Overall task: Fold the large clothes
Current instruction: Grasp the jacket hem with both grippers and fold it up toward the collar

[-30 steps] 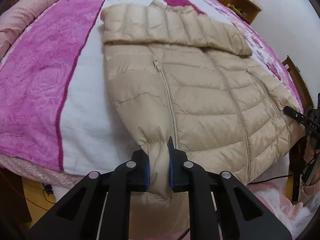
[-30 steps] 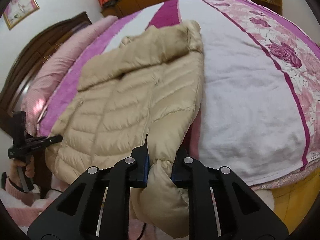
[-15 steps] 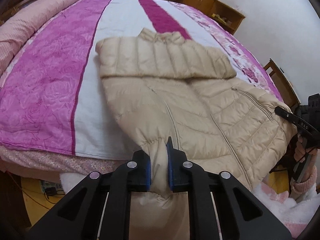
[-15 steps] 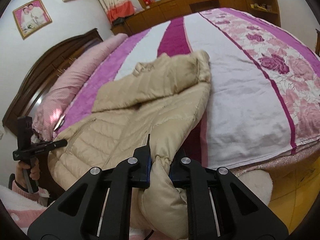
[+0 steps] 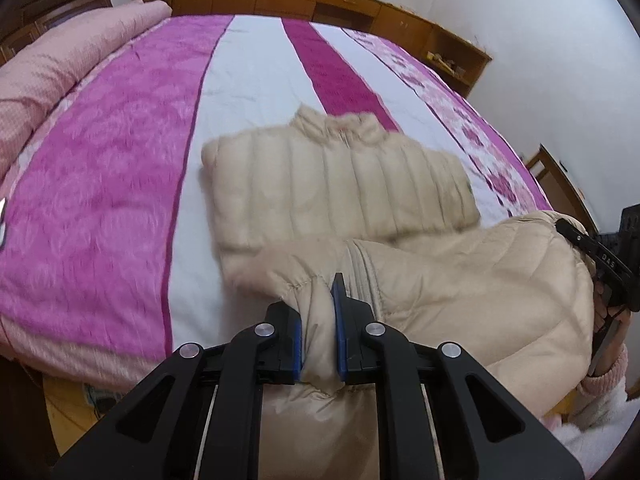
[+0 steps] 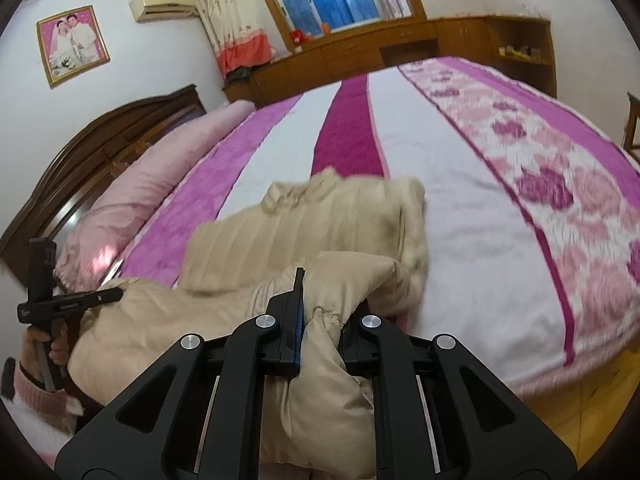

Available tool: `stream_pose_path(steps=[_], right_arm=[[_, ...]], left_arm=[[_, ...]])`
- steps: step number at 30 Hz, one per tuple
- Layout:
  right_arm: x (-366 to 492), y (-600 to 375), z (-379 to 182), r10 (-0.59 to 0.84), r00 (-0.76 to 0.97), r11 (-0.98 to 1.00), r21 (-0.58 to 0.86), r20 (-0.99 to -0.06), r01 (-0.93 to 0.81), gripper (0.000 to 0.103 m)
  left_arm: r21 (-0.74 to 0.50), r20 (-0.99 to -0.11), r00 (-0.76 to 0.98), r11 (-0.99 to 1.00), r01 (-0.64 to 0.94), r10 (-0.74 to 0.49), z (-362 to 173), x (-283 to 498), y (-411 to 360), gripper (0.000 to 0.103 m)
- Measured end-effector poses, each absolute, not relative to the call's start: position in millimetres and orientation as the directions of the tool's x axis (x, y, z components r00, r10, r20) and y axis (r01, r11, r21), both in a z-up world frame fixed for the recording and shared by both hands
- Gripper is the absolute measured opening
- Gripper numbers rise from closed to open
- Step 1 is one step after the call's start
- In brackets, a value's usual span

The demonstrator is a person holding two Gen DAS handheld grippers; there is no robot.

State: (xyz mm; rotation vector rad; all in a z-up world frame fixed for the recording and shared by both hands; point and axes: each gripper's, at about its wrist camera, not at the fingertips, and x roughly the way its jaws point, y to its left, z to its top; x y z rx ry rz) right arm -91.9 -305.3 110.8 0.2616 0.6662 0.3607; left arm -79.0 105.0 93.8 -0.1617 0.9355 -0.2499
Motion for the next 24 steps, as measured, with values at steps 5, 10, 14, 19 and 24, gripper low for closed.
stream_pose_path(steps=[5, 10, 14, 19, 24], right_arm=[[-34, -298, 118, 0.346, 0.773, 0.93, 0.301, -0.532, -0.21, 0.012], [17, -283, 109, 0.282, 0.786, 0.957, 0.223, -0.55, -0.188, 0.012], [55, -280, 88, 0.256, 0.765, 0.965, 0.209, -0.591, -0.161, 0.013], [90, -268, 48, 0.168, 0.695, 0.986, 0.103, -0.699, -0.134, 0.019], [109, -269, 13, 0.155, 0.64, 0.988, 0.114, -0.753, -0.105, 0.024]], left_arm=[[-0.182, -0.765, 0.606, 0.976, 0.121, -0.218, 101, -21, 102, 0.013], [-0.124, -0.783, 0.602, 0.988, 0.097, -0.158, 88, 33, 99, 0.013], [-0.135, -0.809, 0.567, 0.988, 0.072, -0.152, 64, 71, 102, 0.014], [-0.126, -0.845, 0.518, 0.991, 0.047, -0.132, 27, 98, 102, 0.016], [-0.094, -0.862, 0.495, 0.994, 0.052, -0.107, 6, 114, 97, 0.02]])
